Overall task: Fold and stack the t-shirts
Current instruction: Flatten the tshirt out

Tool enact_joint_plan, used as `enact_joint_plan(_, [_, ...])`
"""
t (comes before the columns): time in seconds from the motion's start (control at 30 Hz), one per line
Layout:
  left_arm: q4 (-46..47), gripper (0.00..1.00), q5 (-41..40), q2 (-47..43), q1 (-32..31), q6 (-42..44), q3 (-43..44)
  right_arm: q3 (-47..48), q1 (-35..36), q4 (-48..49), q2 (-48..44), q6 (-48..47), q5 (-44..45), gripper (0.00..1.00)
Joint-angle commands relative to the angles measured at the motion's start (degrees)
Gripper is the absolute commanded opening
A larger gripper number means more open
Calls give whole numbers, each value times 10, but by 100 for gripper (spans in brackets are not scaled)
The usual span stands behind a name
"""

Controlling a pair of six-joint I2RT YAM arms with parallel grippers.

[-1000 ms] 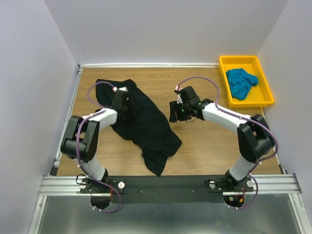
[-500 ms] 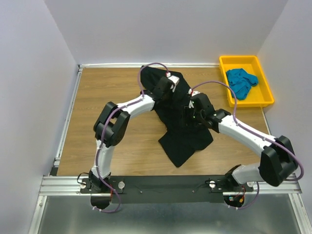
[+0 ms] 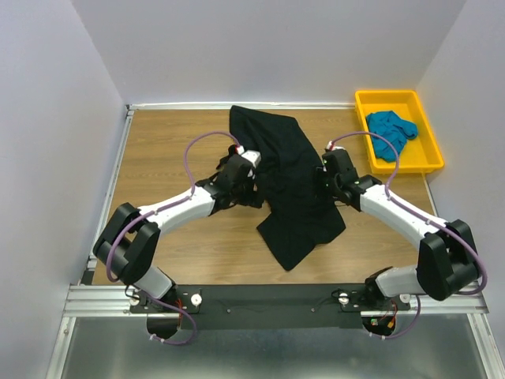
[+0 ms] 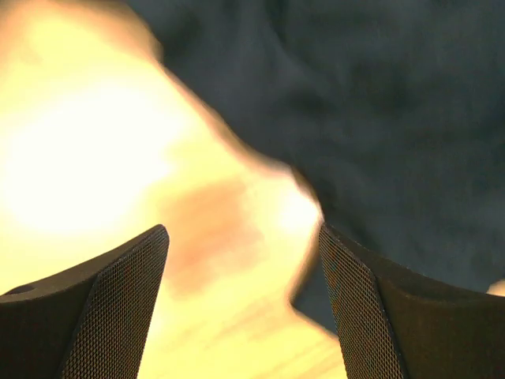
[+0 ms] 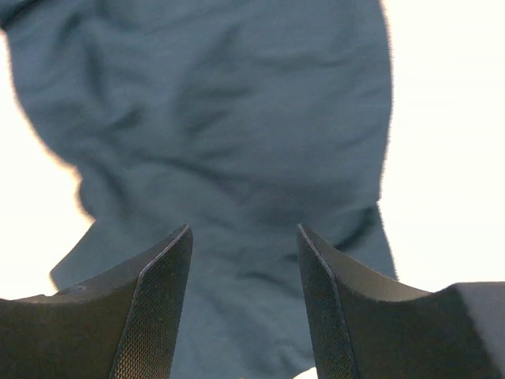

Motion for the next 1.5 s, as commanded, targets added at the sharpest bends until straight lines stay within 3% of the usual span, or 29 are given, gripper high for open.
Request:
enact_joint_plan(0.0, [-11,85,40,-32,-25,-38,-45,-11,-41,-6,14,16,7,63])
enact_joint_plan(0.33, [-19,85,12,-67,-28,-44,-67,-29,-157,0,56,27,-55,64])
enact_joint_plan(0.8, [-34,85,-20,-101,-24,-41,-76,-51,-195,96,127,15,-149,61])
enact_joint_plan(0.87, [-37,85,-25,-107,-20,-40,-77,-49,-194,103,133,9,-157,50])
enact_joint_plan(0.9, [-39,85,-29,-112,-18,-40,-77,-44,-195,102,133,8,-155,39])
enact_joint_plan(0.93, [-42,85,-34,-116,-15,-41,-75,-33,-196,102,123,2,-141,4])
enact_joint_plan(0.97, [-45,85,-40,-121,-13,-41,-73,-23,-196,101,109,-1,-130,1])
enact_joint_plan(1.03, [-59,85,-58,-139,0,-41,-68,9,-197,74,84,-27,-99,0])
enact_joint_plan(1.17, [-88,85,-91,-190,42,-26,-54,166,-195,-10,31,-63,-85,0])
enact_joint_plan(1.3, [-110,84,-97,-256,127,-3,-41,308,-178,-21,11,-63,-186,1])
enact_joint_plan(1.47, [-132,84,-111,-298,172,21,-40,354,-20,-20,49,-55,-231,1])
